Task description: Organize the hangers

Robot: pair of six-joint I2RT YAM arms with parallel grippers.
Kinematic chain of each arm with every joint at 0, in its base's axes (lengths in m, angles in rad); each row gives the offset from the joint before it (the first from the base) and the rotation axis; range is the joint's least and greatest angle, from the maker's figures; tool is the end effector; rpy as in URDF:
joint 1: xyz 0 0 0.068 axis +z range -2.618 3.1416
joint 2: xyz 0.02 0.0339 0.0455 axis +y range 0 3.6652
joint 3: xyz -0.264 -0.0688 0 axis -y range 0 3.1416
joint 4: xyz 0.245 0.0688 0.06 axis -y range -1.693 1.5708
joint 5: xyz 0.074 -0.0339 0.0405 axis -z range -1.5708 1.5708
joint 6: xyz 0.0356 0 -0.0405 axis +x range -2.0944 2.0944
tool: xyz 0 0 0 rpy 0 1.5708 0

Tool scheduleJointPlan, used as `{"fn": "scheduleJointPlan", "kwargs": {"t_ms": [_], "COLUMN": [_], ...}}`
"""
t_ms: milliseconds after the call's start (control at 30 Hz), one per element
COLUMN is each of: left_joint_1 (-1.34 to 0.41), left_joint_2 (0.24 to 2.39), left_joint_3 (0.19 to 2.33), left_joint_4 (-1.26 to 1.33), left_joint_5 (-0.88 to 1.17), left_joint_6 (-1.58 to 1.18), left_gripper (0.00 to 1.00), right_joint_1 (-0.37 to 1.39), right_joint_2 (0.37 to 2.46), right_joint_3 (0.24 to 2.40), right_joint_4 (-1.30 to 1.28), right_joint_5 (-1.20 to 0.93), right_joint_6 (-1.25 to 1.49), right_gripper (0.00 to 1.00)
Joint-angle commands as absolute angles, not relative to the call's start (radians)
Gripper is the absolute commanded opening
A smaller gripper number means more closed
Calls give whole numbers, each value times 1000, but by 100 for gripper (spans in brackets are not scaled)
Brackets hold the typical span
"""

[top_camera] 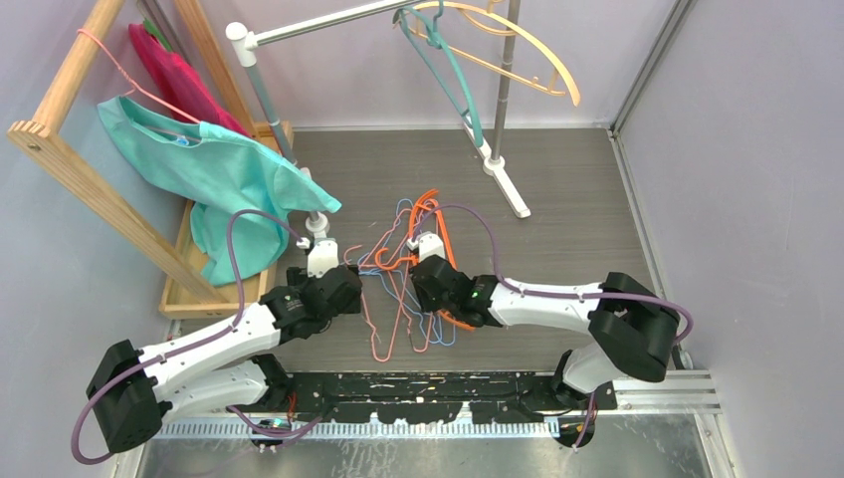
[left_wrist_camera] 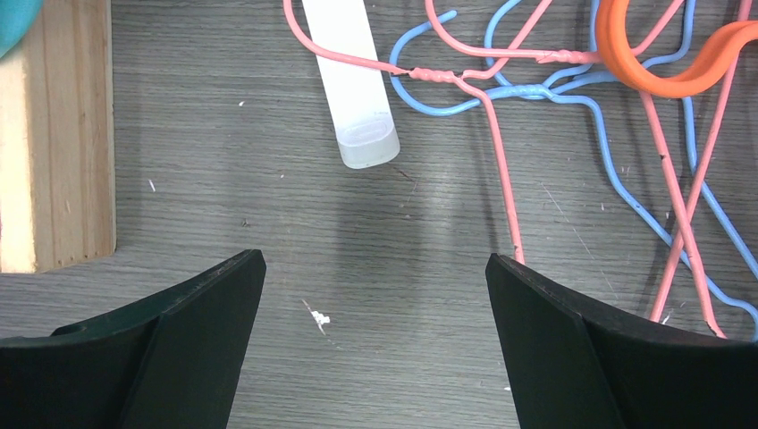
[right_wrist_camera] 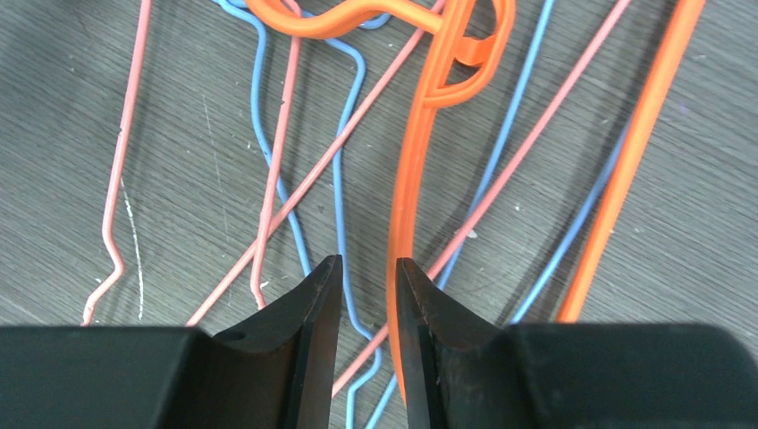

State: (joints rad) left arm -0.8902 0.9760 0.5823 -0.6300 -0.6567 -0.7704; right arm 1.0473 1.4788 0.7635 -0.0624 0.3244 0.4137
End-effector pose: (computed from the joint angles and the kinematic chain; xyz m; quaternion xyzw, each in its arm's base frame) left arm 0.1267 -0.1219 0.2063 -0.0324 0.9150 0.0207 0.4017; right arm 0.1582 0.2514 0.1854 -0.2243 0.8844 0.1434 0.3833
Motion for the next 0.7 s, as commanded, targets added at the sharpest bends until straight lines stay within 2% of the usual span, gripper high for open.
{"fn": "scheduleJointPlan", "kwargs": {"t_ms": [0, 433, 500, 600, 667], "left_joint_1": [-894, -894, -894, -895, -895], "left_joint_2": [961, 961, 960, 959, 955], "left_joint_3": [577, 571, 569, 571, 574], "left_joint_4": [-621, -619, -616, -614, -610], "left_joint_5": [-673, -675, -673, -665, -649], "left_joint_6": [-780, -781, -782, -779, -765], "left_gripper": [98, 98, 98, 98, 98], "right_joint_1": [1052, 1050, 1051, 1051, 1049], "right_joint_2": [1434, 1556, 1554, 1512, 1463], "right_joint_3": [800, 804, 801, 791, 783], "right_joint_4": [-102, -64, -63, -64, -64], "right_joint_5": [400, 414, 416, 420, 411], "right_joint_6": [395, 392, 391, 398, 399], "right_gripper": [35, 33, 29, 18, 15]}}
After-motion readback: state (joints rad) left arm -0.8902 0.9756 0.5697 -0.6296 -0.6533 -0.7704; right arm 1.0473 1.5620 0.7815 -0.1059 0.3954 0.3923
